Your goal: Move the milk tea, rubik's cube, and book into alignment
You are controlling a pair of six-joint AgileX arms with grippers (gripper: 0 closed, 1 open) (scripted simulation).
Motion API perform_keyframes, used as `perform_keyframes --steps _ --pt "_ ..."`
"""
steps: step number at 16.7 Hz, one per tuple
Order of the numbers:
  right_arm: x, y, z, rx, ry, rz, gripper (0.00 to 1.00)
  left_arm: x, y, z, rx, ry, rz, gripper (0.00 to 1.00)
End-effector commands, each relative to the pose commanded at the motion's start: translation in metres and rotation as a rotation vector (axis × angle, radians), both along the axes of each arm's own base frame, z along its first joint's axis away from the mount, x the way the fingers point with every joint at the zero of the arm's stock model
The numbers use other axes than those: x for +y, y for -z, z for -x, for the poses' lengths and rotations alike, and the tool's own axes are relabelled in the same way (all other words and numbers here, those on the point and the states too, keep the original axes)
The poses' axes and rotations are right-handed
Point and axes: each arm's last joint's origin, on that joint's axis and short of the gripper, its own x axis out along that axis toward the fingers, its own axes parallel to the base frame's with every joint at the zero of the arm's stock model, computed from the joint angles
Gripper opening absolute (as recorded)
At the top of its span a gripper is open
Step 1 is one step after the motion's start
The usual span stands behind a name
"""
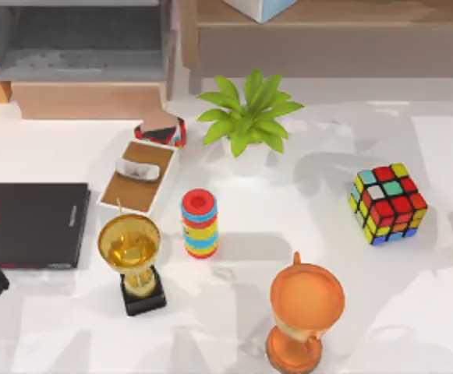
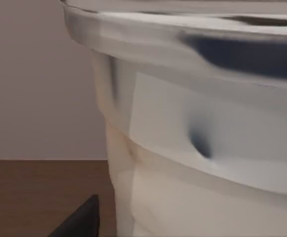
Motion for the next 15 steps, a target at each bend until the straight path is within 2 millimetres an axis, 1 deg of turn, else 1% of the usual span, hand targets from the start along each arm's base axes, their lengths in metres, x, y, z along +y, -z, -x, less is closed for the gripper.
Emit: perform_keyframes --steps 13,14,15 --pt "0.0 0.0 0.0 0.0 0.0 0.0 0.02 0.0 0.0 0.0 0.0 0.0 0.0 1.0" --pt "0.0 0.0 0.0 0.0 0.0 0.0 0.0 0.0 0.0 0.0 0.0 0.0 0.0 1.0" --pt "0.0 0.0 0.0 0.0 0.0 0.0 0.0 0.0 0.0 0.0 0.0 0.0 0.0 1.0"
